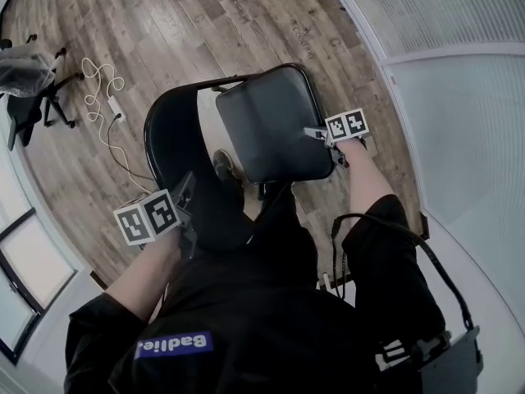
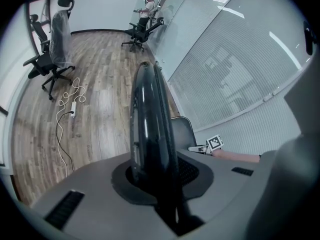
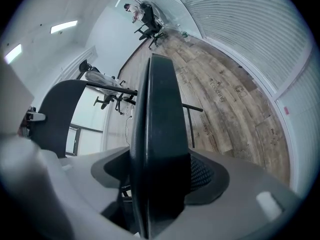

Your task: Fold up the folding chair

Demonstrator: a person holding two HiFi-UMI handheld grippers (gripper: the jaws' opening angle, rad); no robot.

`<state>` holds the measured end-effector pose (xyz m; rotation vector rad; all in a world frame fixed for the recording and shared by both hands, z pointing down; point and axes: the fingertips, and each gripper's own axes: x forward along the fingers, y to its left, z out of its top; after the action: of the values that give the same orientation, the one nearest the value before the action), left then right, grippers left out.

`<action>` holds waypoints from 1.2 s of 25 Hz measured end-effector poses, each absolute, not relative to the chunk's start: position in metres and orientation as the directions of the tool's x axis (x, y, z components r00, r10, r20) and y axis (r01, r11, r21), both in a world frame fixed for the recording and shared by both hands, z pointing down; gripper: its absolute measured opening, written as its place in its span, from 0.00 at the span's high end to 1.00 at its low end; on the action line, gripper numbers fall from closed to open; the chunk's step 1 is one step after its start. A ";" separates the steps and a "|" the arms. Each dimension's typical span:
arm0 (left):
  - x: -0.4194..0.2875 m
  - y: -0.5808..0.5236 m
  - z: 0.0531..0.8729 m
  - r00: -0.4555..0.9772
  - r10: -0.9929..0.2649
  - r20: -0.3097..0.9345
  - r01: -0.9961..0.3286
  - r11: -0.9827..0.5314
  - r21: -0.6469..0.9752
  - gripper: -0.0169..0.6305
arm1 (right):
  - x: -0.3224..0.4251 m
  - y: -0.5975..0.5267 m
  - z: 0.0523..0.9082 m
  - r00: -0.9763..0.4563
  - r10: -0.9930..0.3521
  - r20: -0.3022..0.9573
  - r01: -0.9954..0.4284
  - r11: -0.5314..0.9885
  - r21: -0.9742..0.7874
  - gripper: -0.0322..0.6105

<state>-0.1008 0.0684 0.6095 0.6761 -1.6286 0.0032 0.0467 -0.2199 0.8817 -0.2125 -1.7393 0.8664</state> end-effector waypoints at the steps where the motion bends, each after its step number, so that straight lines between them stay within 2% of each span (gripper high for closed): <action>1: -0.100 0.071 0.607 -0.007 -0.427 0.904 -0.415 0.824 0.386 0.86 | 0.045 -0.214 0.876 -0.355 0.540 0.763 -0.278 0.718 -0.638 0.48; 19: -0.115 0.136 0.569 -0.009 -0.437 0.900 -0.408 0.823 0.395 0.86 | 0.018 -0.108 0.797 -0.289 0.436 0.852 -0.281 0.812 -0.511 0.53; 30: -0.118 0.148 0.551 -0.019 -0.456 0.890 -0.362 0.833 0.419 0.86 | 0.001 -0.052 0.762 -0.245 0.433 0.868 -0.270 0.829 -0.490 0.57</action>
<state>-0.1178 0.1484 0.5514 0.6540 -1.6264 -0.0839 0.0013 -0.0525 0.7619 -0.1279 -1.6957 0.6623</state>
